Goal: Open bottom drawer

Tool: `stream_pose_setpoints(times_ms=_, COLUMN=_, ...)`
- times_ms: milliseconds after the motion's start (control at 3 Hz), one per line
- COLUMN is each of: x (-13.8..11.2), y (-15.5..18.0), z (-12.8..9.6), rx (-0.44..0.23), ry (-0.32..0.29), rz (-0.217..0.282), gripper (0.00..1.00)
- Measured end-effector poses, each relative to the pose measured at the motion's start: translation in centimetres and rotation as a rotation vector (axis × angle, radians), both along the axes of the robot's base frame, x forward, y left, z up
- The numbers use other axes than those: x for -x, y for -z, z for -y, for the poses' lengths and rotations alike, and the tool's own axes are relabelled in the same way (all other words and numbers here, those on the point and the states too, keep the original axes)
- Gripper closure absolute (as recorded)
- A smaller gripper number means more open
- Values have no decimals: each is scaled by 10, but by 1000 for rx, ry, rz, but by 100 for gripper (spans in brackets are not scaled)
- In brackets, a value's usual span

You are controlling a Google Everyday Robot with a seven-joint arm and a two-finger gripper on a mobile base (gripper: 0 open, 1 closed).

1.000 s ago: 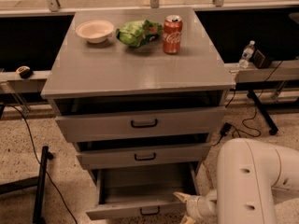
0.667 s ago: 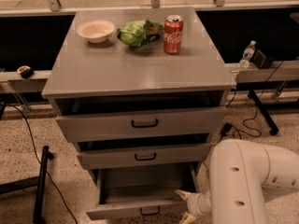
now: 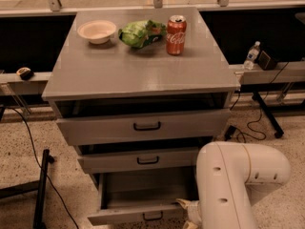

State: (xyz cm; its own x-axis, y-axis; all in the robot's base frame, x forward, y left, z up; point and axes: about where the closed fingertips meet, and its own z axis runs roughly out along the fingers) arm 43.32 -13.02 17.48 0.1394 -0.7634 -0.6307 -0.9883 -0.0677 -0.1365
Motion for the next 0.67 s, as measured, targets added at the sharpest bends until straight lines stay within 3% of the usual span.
stream_pose_setpoints(times_ms=667, x=53, y=-31, z=1, rx=-3, ry=7, rz=-44, gripper=21)
